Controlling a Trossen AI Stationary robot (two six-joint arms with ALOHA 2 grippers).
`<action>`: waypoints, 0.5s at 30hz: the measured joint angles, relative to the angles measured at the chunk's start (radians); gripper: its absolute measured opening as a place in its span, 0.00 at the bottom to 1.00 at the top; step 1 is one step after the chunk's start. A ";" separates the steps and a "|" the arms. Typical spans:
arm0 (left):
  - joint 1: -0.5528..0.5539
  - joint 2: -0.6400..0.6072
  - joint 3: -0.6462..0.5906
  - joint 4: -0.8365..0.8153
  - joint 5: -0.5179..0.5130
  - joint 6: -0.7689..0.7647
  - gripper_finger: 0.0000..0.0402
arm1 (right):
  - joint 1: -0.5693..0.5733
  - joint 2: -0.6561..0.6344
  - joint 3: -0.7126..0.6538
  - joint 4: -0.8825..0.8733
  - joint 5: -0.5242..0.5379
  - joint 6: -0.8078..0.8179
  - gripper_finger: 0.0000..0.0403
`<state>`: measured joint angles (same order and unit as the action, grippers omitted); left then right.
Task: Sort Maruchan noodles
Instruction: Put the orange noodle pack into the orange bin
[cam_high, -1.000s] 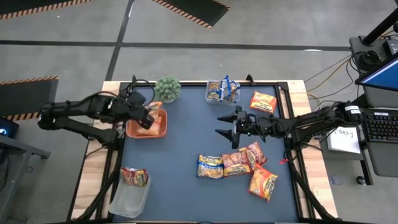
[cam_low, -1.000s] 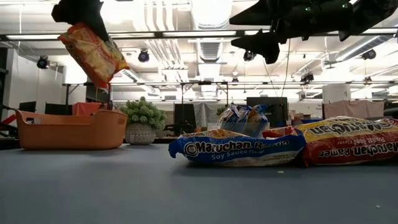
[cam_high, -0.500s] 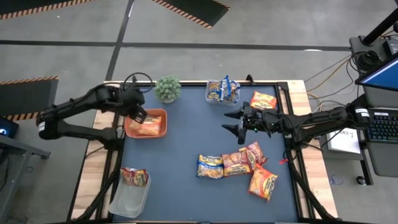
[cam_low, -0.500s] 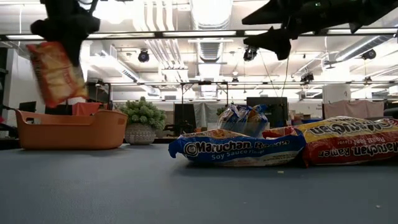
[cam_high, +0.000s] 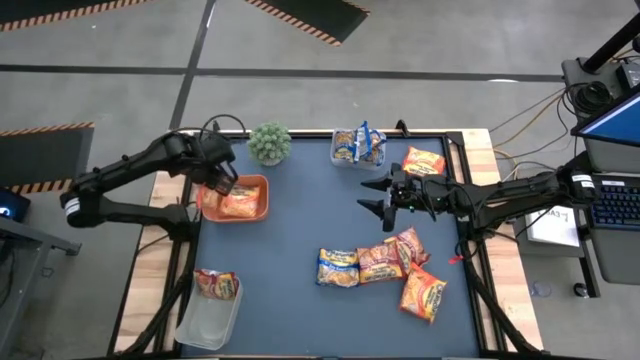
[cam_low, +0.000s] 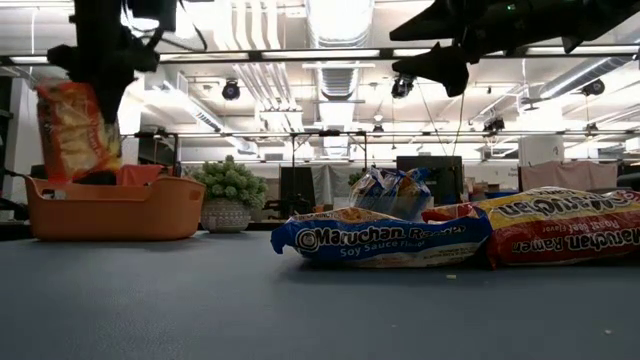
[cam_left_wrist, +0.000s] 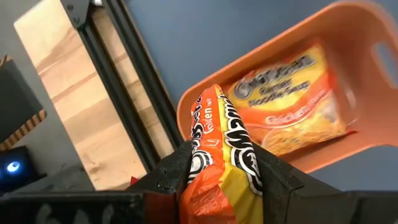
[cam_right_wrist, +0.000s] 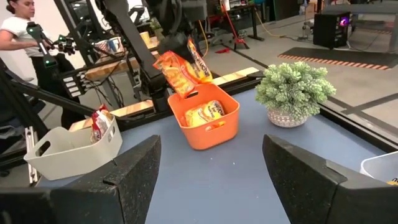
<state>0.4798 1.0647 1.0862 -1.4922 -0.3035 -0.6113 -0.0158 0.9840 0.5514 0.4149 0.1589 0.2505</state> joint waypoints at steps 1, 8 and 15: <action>0.001 0.002 -0.019 0.005 0.000 0.000 0.26 | 0.000 0.000 0.000 0.000 0.000 0.000 0.67; 0.001 0.011 -0.099 0.052 0.018 0.000 0.26 | 0.000 0.000 0.000 0.000 0.000 0.000 0.66; 0.003 0.033 -0.108 0.078 0.034 0.008 0.26 | 0.000 0.000 0.000 0.000 0.000 0.000 0.67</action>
<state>0.4824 1.0976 0.9787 -1.4141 -0.2695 -0.6035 -0.0158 0.9840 0.5517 0.4149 0.1585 0.2504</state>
